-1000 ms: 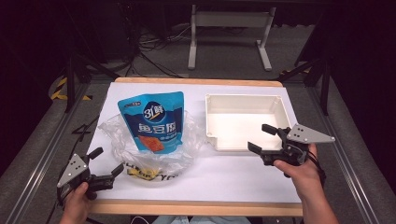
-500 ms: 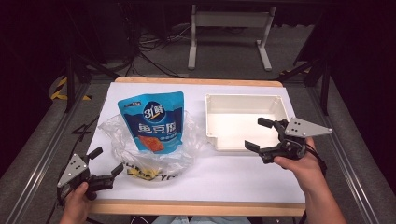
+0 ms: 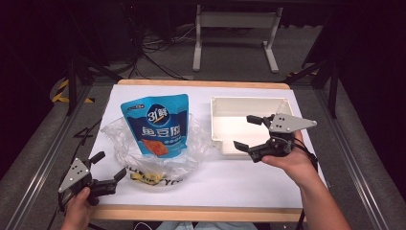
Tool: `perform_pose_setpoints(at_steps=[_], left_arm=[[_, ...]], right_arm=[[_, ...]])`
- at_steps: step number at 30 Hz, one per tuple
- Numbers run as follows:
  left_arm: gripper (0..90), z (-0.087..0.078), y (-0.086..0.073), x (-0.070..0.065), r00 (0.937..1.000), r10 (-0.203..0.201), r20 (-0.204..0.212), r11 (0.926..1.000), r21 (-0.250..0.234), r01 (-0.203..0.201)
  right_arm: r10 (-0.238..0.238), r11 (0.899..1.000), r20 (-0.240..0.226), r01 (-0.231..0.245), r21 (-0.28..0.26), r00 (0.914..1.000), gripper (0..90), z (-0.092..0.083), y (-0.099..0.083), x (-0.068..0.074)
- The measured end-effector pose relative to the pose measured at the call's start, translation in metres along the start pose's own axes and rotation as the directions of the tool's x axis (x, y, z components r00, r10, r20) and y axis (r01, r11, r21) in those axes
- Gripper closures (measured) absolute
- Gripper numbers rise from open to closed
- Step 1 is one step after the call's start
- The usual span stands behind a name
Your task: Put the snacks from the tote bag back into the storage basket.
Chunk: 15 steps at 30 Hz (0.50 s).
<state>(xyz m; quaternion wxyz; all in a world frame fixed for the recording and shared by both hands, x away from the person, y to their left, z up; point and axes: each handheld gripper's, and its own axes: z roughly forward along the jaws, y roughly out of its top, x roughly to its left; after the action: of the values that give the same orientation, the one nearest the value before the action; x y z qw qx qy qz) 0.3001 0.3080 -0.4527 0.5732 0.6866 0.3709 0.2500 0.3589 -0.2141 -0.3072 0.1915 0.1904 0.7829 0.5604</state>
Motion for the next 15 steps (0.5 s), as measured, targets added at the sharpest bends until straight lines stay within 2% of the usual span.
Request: perform_pose_setpoints(at_steps=[2,7,10,13,15], left_arm=[[0.2,0.000,0.000,0.000,1.0000,0.000,0.001,1.0000,0.000,0.000],[0.2,0.000,0.000,0.000,1.0000,-0.003,-0.001,1.0000,-0.001,0.003],[0.2,0.000,0.000,0.000,1.0000,0.000,0.003,1.0000,-0.001,0.000],[0.2,0.000,0.000,0.000,1.0000,-0.001,0.001,1.0000,-0.001,0.001],[0.2,0.000,0.000,0.000,1.0000,-0.003,0.003,0.9999,-0.010,0.003]], right_arm=[[-0.005,1.000,-0.008,0.005,-0.015,1.0000,9.9,0.007,0.005,0.000],[-0.020,1.000,-0.053,0.019,-0.009,0.9984,12.4,0.024,0.014,0.001],[-0.030,1.000,-0.056,0.030,-0.001,0.9980,13.8,0.032,0.018,0.002],[-0.049,0.999,-0.063,0.050,0.017,0.9968,17.2,0.043,0.024,0.003],[-0.056,0.996,-0.065,0.060,0.061,0.9963,20.9,0.052,0.028,0.006]])
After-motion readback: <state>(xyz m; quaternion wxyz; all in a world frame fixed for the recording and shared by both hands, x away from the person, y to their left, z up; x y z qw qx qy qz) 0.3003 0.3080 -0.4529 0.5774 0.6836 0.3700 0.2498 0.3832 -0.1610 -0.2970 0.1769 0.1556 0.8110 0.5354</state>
